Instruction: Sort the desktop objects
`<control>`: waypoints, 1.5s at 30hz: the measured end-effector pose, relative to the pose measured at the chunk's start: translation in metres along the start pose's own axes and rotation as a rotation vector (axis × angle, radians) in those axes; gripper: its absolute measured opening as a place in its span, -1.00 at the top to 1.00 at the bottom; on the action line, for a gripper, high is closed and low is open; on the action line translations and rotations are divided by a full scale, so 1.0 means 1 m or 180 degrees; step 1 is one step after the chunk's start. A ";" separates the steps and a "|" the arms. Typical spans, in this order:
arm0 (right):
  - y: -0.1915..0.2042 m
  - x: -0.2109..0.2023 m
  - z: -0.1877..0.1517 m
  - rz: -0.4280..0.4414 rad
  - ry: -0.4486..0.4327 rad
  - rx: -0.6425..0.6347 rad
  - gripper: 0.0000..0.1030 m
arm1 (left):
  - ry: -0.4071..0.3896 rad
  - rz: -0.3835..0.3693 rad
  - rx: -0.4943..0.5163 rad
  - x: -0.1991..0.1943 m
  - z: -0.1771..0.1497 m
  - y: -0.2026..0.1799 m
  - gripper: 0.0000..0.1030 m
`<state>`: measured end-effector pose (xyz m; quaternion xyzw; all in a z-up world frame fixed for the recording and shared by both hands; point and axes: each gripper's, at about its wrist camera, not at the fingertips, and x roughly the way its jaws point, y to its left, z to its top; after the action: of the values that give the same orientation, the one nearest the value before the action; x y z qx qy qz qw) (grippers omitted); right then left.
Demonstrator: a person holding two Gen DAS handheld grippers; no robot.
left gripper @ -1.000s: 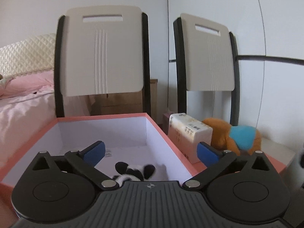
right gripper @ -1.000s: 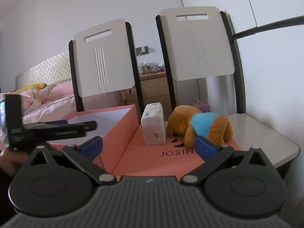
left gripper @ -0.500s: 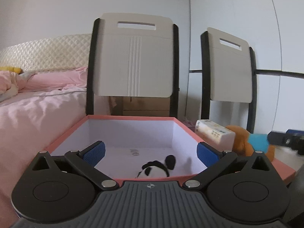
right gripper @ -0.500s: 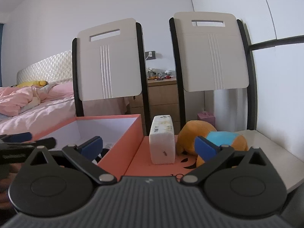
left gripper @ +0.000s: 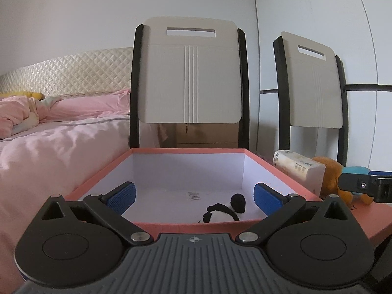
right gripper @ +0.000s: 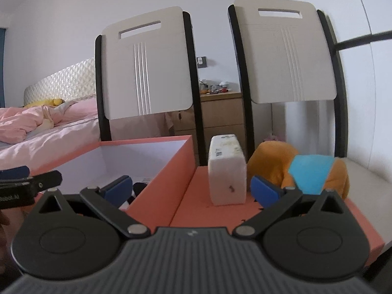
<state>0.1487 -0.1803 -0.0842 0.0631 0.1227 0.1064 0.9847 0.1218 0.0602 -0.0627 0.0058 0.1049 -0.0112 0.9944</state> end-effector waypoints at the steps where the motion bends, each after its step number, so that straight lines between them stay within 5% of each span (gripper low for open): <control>1: 0.000 -0.001 0.000 -0.0009 -0.0007 0.0002 -1.00 | -0.0004 -0.0002 0.0003 -0.001 0.000 0.000 -1.00; 45: -0.012 -0.015 -0.004 -0.0189 -0.0023 0.0060 -1.00 | 0.0005 0.0005 0.0045 -0.004 -0.007 -0.009 -1.00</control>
<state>0.1361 -0.1950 -0.0866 0.0691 0.1220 0.0758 0.9872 0.1167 0.0514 -0.0686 0.0128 0.1056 -0.0112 0.9943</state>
